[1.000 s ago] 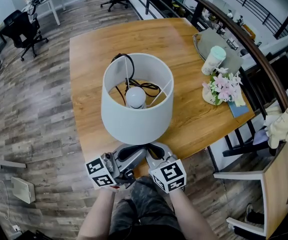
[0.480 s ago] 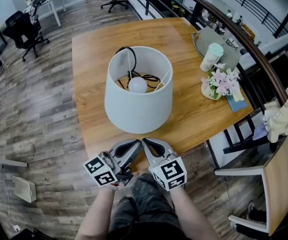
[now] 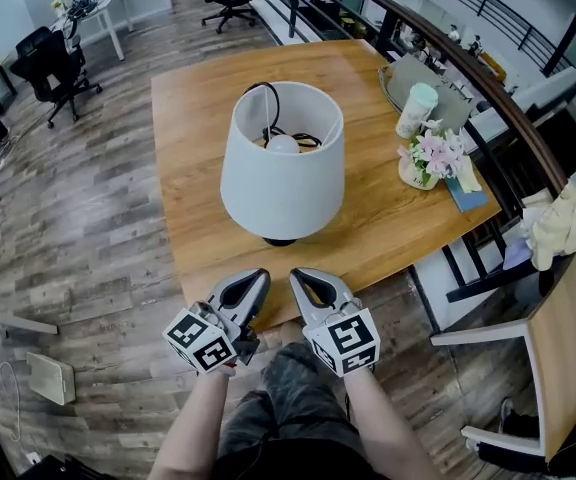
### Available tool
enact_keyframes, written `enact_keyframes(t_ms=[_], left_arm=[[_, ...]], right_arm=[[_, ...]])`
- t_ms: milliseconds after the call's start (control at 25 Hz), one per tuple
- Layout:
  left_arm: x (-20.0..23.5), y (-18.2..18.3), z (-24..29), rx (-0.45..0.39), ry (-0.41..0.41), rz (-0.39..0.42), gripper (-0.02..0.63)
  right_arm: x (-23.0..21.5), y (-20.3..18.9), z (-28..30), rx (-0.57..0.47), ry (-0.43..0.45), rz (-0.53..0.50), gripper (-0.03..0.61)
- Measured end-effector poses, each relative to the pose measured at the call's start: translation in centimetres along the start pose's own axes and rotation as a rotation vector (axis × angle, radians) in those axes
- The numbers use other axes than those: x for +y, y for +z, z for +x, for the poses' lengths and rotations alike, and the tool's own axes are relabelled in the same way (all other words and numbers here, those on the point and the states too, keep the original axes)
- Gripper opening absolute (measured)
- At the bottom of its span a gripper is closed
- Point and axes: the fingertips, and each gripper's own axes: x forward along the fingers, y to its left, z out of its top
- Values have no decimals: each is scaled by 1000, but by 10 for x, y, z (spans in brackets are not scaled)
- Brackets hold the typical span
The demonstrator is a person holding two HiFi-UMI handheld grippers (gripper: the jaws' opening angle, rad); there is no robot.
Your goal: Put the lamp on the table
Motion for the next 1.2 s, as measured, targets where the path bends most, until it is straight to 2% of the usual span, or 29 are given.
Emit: enact_keyframes(t_ms=[640, 920, 1200], left_arm=[[-27, 29, -51, 0, 131, 196, -3], [-37, 45, -64, 8, 178, 309, -3], [-47, 61, -72, 0, 202, 356, -3]], right_arm=[[45, 40, -39, -102, -10, -32, 6], [56, 55, -51, -134, -15, -51, 6], [63, 71, -60, -162, -12, -71, 6]])
